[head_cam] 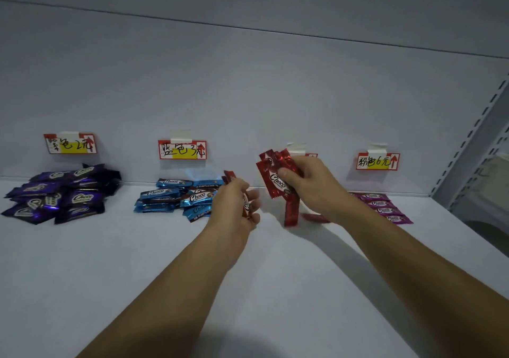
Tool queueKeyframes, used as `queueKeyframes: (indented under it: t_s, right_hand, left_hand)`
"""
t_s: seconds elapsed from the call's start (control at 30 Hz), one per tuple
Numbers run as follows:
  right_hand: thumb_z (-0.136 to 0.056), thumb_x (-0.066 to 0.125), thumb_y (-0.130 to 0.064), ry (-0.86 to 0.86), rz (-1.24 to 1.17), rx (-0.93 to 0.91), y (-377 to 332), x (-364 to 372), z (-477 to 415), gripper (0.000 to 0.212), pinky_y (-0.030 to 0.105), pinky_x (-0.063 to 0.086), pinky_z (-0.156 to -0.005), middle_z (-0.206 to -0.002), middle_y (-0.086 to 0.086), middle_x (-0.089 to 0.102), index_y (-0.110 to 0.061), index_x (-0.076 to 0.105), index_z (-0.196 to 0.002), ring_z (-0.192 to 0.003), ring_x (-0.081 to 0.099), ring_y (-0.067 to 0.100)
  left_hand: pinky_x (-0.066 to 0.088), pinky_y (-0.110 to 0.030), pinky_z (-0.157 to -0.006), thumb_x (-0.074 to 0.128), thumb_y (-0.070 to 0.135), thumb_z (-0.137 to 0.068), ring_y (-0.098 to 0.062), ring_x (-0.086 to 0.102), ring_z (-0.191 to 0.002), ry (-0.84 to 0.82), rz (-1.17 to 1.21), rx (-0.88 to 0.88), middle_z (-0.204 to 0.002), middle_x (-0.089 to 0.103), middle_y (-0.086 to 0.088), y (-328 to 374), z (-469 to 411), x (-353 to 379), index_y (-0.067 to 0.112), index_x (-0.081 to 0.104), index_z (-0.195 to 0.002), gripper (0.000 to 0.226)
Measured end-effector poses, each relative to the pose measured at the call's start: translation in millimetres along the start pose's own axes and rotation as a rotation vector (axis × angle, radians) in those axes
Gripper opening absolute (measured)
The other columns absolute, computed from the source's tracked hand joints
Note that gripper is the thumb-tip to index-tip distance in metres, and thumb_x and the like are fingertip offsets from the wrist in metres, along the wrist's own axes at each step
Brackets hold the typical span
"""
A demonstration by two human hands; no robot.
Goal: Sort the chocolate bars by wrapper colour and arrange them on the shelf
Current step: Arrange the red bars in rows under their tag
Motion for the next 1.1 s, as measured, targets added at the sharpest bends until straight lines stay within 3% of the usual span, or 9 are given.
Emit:
queueKeyframes:
  t_s: [0.1, 0.17, 0.27, 0.37, 0.5, 0.67, 0.83, 1.0, 1.1]
  right_hand:
    - [-0.099, 0.061, -0.017, -0.073, -0.145, 0.025, -8, 18, 19, 0.016, 0.029, 0.050, -0.069, -0.084, 0.015, 0.071, -0.007, 0.071, -0.091, -0.073, 0.064, 0.011]
    - [-0.094, 0.069, -0.023, -0.036, -0.059, 0.024, -6, 26, 23, 0.006, 0.027, 0.052, -0.069, -0.079, -0.003, 0.073, -0.020, 0.073, -0.090, -0.072, 0.067, 0.005]
    - [-0.083, 0.082, -0.029, 0.045, -0.047, 0.071, -5, 21, 25, 0.016, 0.025, 0.058, -0.066, -0.076, -0.004, 0.074, -0.024, 0.071, -0.093, -0.070, 0.071, 0.006]
    - [-0.074, 0.089, -0.028, 0.097, -0.053, 0.080, -4, 9, 30, 0.020, 0.024, 0.057, -0.062, -0.071, -0.005, 0.071, -0.021, 0.073, -0.083, -0.066, 0.069, 0.008]
    - [-0.071, 0.090, -0.029, 0.076, -0.072, 0.075, -1, 4, 31, 0.021, 0.028, 0.059, -0.064, -0.069, -0.007, 0.068, -0.021, 0.079, -0.088, -0.068, 0.069, 0.011]
    - [-0.065, 0.093, -0.026, 0.086, -0.073, 0.058, 0, -6, 30, 0.036, 0.014, 0.048, -0.053, -0.063, 0.002, 0.069, -0.015, 0.066, -0.085, -0.057, 0.068, 0.007]
    - [-0.068, 0.090, -0.029, 0.025, 0.008, -0.014, -2, -7, 29, 0.027, 0.024, 0.055, -0.054, -0.064, 0.000, 0.070, -0.013, 0.072, -0.079, -0.053, 0.067, 0.011]
    - [-0.089, 0.074, -0.029, -0.058, 0.220, -0.105, -8, -13, 28, 0.007, 0.012, 0.050, -0.059, -0.078, -0.016, 0.070, -0.024, 0.077, -0.091, -0.067, 0.065, 0.002]
    - [-0.093, 0.069, -0.016, -0.158, 0.486, -0.077, 13, -27, 24, 0.017, 0.010, 0.041, -0.066, -0.094, -0.018, 0.065, -0.028, 0.076, -0.102, -0.076, 0.060, 0.002]
  left_hand:
    - [0.048, -0.029, -0.063, 0.058, 0.039, -0.100, -0.015, 0.068, -0.076, -0.189, 0.049, -0.039, -0.097, 0.075, -0.004, -11, 6, 20, 0.011, 0.070, -0.108, 0.031]
    - [0.059, -0.038, -0.074, 0.056, 0.029, -0.102, -0.021, 0.074, -0.091, -0.218, 0.022, -0.012, -0.111, 0.075, -0.012, -14, 5, 22, 0.008, 0.069, -0.120, 0.030]
    - [0.053, -0.056, -0.097, 0.051, 0.015, -0.104, -0.031, 0.071, -0.106, -0.223, -0.009, 0.017, -0.116, 0.073, -0.016, -16, 2, 17, 0.007, 0.065, -0.124, 0.026]
    - [0.053, -0.059, -0.095, 0.050, 0.012, -0.104, -0.033, 0.073, -0.103, -0.244, 0.015, -0.015, -0.111, 0.074, -0.017, -17, 7, 19, 0.007, 0.064, -0.123, 0.024]
    - [0.055, -0.060, -0.091, 0.050, 0.015, -0.105, -0.034, 0.074, -0.098, -0.236, 0.011, -0.025, -0.107, 0.076, -0.016, -19, 13, 22, 0.011, 0.064, -0.121, 0.022]
    - [0.052, -0.068, -0.091, 0.050, 0.019, -0.105, -0.036, 0.073, -0.101, -0.236, 0.007, -0.017, -0.109, 0.075, -0.017, -18, 14, 22, 0.010, 0.062, -0.122, 0.022]
    - [0.057, -0.059, -0.087, 0.057, 0.011, -0.100, -0.034, 0.074, -0.098, -0.254, 0.024, -0.063, -0.111, 0.074, -0.019, -22, 15, 23, 0.004, 0.061, -0.124, 0.026]
    - [0.061, -0.036, -0.057, 0.056, 0.005, -0.100, -0.028, 0.077, -0.086, -0.168, 0.076, -0.119, -0.107, 0.075, -0.019, -23, 11, 15, 0.005, 0.059, -0.127, 0.027]
    - [0.045, -0.020, -0.037, 0.059, 0.009, -0.099, -0.014, 0.066, -0.063, -0.132, 0.044, -0.125, -0.090, 0.073, -0.009, -21, 10, 12, 0.009, 0.061, -0.123, 0.024]
Point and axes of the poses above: each hand's wrist, its own z-axis away from the middle knuckle, its own x-axis out of the palm, y = z × x, the point moved 7 cm from there along -z, towards the middle knuckle
